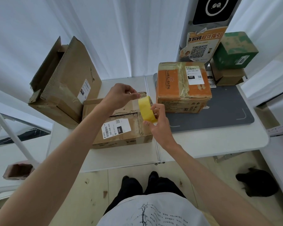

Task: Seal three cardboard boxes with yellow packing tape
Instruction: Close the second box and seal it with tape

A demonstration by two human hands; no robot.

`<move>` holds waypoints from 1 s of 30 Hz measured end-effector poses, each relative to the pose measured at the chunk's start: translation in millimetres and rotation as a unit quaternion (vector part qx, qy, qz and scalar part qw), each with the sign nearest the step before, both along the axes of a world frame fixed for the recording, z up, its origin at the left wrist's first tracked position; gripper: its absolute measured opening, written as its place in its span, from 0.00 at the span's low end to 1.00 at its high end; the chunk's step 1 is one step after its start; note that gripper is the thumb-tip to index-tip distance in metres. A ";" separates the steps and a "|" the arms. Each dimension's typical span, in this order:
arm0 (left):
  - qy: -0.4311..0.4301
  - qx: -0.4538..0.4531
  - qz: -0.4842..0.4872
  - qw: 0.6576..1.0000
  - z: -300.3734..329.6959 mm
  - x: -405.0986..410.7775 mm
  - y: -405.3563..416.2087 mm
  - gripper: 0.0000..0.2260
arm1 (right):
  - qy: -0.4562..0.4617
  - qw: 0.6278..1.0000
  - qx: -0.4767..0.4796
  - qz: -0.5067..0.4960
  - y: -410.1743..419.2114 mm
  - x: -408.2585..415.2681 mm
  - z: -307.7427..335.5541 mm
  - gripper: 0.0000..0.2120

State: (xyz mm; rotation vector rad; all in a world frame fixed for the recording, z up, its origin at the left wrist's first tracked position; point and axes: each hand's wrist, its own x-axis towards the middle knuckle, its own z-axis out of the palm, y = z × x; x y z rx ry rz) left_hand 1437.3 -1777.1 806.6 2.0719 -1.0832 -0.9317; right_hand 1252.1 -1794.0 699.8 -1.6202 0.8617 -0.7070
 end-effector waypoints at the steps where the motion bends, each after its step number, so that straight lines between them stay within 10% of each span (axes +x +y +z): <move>1: -0.004 0.006 0.002 1.000 -0.2 1.0 -2.3 0.08 | 0.001 1.000 -0.005 -0.001 -0.1 -0.8 -0.7 0.21; 9: 0.014 0.017 -0.039 0.999 8.6 -1.1 -9.8 0.06 | -0.018 1.000 0.013 -0.004 -2.3 -2.6 0.3 0.35; 30: -0.072 0.041 0.008 0.997 -23.6 -12.1 -25.9 0.12 | 0.006 0.999 -0.031 0.019 -2.5 -3.4 -0.8 0.24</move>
